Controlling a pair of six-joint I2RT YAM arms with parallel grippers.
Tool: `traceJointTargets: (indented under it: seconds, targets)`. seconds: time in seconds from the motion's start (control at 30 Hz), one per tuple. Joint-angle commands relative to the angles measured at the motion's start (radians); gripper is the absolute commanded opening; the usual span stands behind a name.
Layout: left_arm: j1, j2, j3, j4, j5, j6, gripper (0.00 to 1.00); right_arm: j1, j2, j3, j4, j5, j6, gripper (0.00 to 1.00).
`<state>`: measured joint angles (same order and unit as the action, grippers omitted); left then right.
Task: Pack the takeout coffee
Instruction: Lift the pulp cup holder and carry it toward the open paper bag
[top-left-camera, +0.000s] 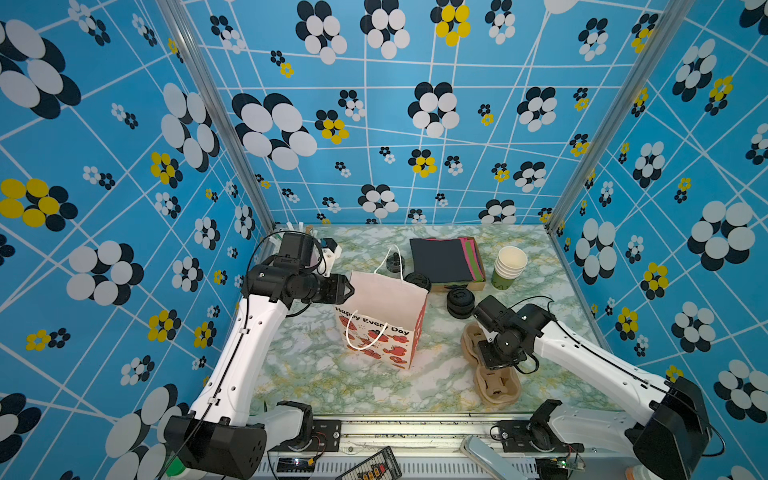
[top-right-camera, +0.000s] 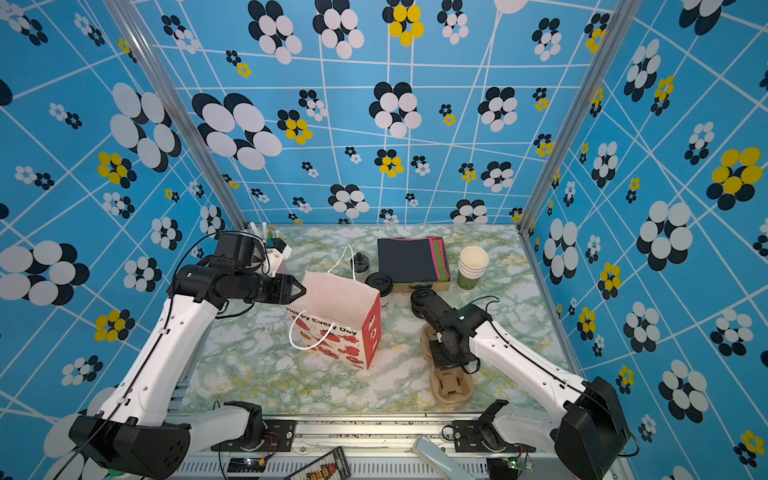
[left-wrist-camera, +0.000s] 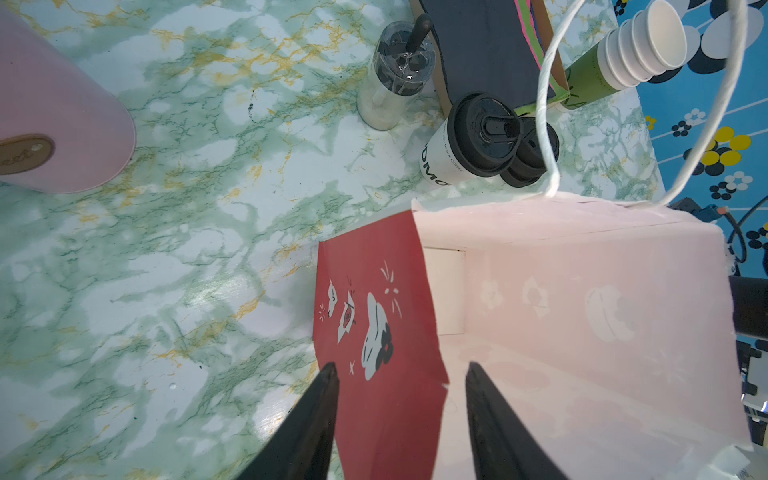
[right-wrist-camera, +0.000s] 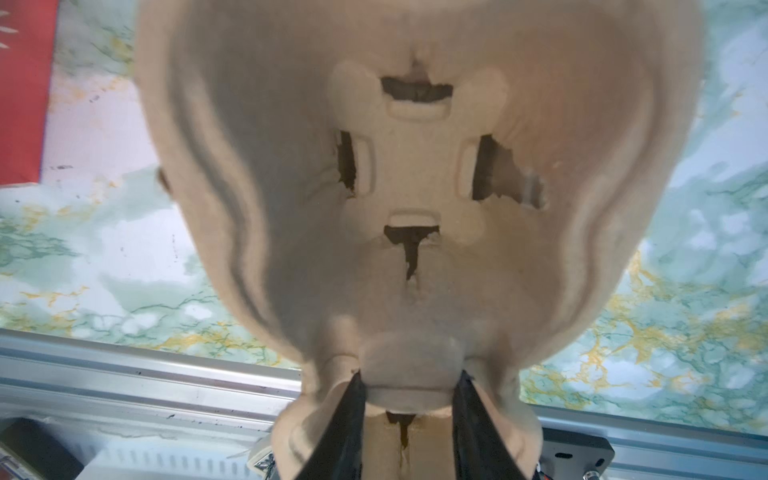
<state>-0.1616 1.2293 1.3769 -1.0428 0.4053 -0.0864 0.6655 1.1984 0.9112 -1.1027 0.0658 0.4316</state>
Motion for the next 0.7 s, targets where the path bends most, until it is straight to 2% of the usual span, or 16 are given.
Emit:
traceJointTargets:
  seconds: [0.0, 0.27, 0.6, 0.67]
  targets:
    - [0.008, -0.023, -0.004, 0.002, 0.022, 0.000, 0.51, 0.008, -0.023, 0.037, -0.045, 0.009, 0.011, 0.31]
    - [0.009, -0.033, -0.012, 0.002, 0.016, 0.000, 0.50, 0.008, -0.070, 0.152, -0.093, 0.029, -0.018, 0.30]
    - [0.008, -0.025, -0.021, 0.007, 0.004, 0.010, 0.44, 0.008, -0.079, 0.417, -0.090, -0.008, -0.153, 0.30]
    - [0.009, -0.023, -0.022, 0.011, 0.003, 0.011, 0.39, 0.009, -0.070, 0.471, -0.077, -0.034, -0.187, 0.30]
